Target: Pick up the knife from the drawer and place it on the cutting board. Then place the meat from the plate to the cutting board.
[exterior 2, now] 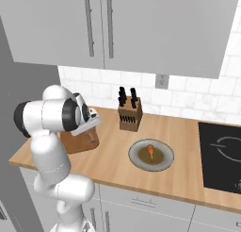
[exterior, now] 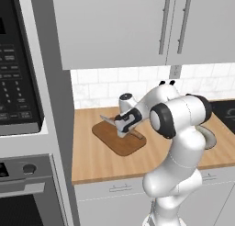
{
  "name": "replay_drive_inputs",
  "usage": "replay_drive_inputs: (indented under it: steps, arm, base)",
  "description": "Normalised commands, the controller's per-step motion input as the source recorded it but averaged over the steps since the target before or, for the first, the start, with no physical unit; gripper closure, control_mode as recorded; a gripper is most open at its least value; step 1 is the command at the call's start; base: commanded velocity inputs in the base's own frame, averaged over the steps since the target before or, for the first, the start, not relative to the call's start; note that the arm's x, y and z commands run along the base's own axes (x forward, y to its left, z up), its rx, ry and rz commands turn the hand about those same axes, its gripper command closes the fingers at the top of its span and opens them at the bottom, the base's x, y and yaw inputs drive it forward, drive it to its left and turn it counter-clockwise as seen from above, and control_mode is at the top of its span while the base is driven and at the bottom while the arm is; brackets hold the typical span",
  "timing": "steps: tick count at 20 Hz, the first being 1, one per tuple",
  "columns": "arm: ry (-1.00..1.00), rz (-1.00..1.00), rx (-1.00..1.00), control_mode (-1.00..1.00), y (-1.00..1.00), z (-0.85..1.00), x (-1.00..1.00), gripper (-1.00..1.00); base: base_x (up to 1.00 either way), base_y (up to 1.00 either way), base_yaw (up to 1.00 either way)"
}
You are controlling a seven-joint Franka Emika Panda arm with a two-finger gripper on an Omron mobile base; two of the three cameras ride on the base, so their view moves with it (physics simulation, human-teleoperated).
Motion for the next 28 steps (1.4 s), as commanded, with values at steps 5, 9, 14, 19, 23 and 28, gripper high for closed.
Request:
replay_drive_inputs:
  steps: [5, 9, 14, 19, 23, 28]
  arm:
    - [0.00, -0.04, 0.00, -1.00, -0.18, 0.23, -0.42, -1.00]
    - [-0.04, -0.13, 0.02, -1.00, -0.61, 0.31, -0.38, -1.00]
    - [-0.01, -0.16, 0.04, -1.00, -0.73, 0.30, -0.31, -1.00]
    - [-0.01, -0.19, 0.10, -1.00, -1.00, 0.00, -0.26, -1.00]
    - [-0.01, -0.17, 0.09, -1.00, -1.00, 0.00, -0.16, -1.00]
    - [0.00, -0.16, 0.05, -1.00, -1.00, 0.00, -0.06, -1.00]
  base:
    - [0.00, 0.00, 0.00]
    - [0.00, 0.00, 0.00]
    - [0.00, 0.00, 0.00]
    - [0.00, 0.00, 0.00]
    - [0.00, 0.00, 0.00]
    - [0.00, 0.00, 0.00]
